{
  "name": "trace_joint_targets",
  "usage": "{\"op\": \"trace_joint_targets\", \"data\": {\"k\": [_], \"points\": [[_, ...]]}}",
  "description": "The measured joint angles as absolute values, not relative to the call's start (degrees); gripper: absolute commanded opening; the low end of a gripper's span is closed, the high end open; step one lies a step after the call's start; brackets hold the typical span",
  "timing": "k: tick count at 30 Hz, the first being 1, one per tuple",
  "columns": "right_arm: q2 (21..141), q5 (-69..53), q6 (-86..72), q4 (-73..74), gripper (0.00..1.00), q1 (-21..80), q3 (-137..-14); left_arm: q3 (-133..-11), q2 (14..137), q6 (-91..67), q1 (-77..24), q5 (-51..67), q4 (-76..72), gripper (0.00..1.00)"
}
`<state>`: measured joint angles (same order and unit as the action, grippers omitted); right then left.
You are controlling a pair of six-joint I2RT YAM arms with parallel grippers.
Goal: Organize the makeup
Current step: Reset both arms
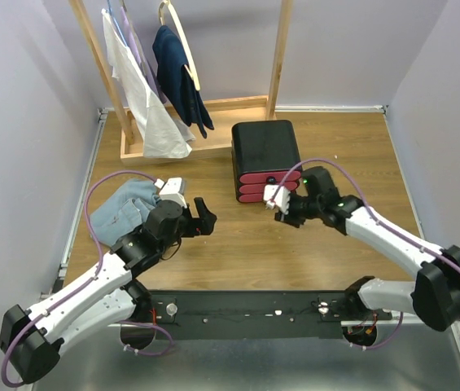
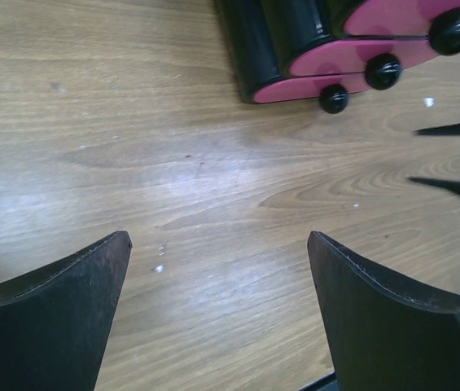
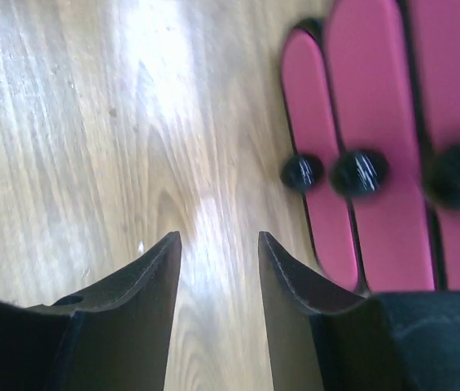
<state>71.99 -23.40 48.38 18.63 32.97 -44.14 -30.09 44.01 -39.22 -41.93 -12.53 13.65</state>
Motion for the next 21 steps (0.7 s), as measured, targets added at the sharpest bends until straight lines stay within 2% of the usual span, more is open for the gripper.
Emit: {"op": "trace_joint_targets", "data": {"k": [7,9,15,21], "points": [[63.7,-28.0,41.8,21.5,0.56,17.5,-45.0,-33.4,41.2,-36.7,-38.7,-15.9,22.6,0.99],[62.4,-28.3,38.7,21.0,0.66,12.7,-45.9,-35.2,41.0,-35.5,-37.0,-16.1,24.2,0.99],[60.7,-26.0,26.6,16.5,0.82,0.9,-48.5,-42.7,42.0,-30.9,-29.6,-15.9,27.9,0.99],[62.8,-21.8,11.2,16.9,0.87,-7.9,-57.3,-53.7,46.3,-26.9,-24.4,-15.5,34.1,0.99]]}}
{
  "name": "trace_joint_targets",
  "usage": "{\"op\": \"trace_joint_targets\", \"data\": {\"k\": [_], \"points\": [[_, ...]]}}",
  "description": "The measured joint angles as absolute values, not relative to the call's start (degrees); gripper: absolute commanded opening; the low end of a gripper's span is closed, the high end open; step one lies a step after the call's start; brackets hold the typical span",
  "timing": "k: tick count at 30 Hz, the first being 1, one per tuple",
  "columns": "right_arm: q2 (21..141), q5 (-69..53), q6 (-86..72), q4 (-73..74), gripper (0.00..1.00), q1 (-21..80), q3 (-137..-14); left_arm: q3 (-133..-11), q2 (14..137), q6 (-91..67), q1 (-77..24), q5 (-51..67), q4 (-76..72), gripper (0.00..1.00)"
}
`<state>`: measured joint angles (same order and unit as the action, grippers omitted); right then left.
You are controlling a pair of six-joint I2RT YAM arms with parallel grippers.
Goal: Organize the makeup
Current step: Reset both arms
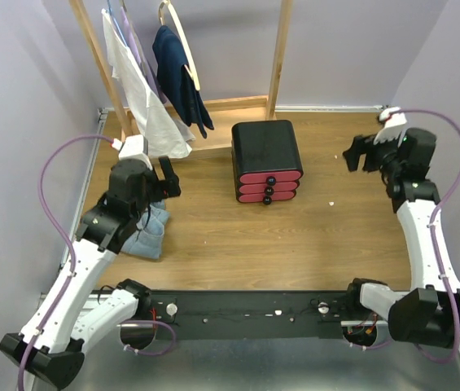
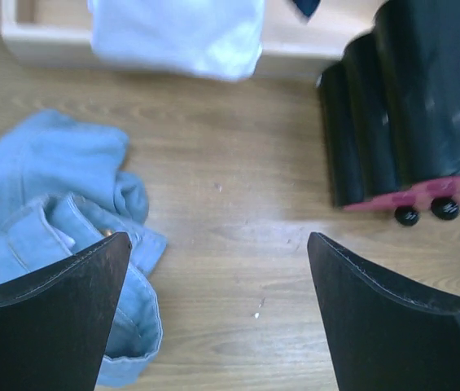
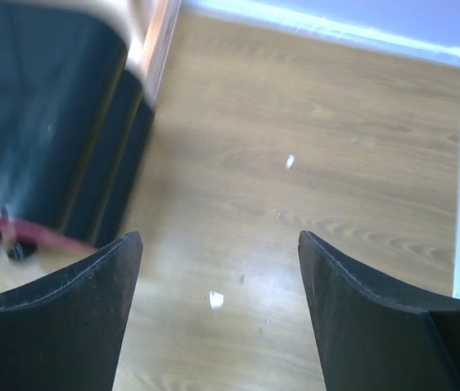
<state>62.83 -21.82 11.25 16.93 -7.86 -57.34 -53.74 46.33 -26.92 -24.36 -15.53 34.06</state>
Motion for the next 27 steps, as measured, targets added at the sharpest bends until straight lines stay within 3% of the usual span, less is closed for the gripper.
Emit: {"op": "trace_joint_targets", "data": {"k": [5,6,10,16,27], "points": [[64.6,-19.1,1.7,18.2,0.93,-10.9,-65.1,-68.1,50.6,-24.0,-23.7,-15.6,38.9,0.99],[64.6,-18.1,0.3,18.6,0.99,-11.2,-66.2,-69.6,50.7,-23.4,-23.7,-15.6,39.5,0.99],[65.3,-11.8,-4.3,21.8,1.0,-11.4,-71.1,-74.7,51.5,-21.5,-23.7,-15.6,42.0,0.99],[68.9,-0.6,-7.5,27.2,1.0,-11.4,-81.1,-75.7,52.1,-20.6,-23.7,-15.5,43.2,0.99],[68.4,6.8,-7.4,30.2,1.0,-11.4,-81.8,-74.2,50.0,-21.0,-23.7,-14.5,43.5,0.99]]}}
